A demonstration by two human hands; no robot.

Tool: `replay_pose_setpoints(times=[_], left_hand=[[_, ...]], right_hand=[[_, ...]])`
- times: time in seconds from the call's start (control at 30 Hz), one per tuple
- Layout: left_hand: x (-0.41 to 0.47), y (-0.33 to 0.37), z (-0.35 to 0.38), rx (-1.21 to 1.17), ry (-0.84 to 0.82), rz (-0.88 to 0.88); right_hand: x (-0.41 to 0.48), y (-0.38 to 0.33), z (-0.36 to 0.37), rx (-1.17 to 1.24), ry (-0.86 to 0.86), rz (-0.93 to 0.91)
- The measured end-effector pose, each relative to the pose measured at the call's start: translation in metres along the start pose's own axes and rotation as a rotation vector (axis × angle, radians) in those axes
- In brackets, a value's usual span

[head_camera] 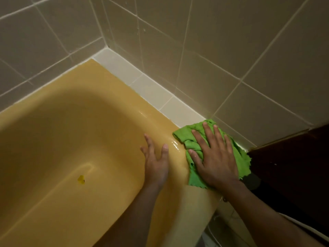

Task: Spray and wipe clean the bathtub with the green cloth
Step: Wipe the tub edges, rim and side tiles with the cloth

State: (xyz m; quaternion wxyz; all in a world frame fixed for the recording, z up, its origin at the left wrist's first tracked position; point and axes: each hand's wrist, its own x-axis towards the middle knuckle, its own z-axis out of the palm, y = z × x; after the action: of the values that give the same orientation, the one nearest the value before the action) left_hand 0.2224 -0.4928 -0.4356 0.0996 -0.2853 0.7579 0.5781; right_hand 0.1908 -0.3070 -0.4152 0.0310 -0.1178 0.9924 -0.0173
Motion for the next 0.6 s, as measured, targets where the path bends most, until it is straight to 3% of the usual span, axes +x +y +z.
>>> replay_pose_setpoints(times=[0.23,0.6], left_hand=[[0.083,0.028,-0.061,0.065,0.109,0.089],[0.196,0.074,-0.15,0.725,0.2,0.098]], right_hand=[[0.087,-0.049,0.0,0.042,0.052,-0.15],[0.139,-0.084,-0.004,0.072,0.045,-0.222]])
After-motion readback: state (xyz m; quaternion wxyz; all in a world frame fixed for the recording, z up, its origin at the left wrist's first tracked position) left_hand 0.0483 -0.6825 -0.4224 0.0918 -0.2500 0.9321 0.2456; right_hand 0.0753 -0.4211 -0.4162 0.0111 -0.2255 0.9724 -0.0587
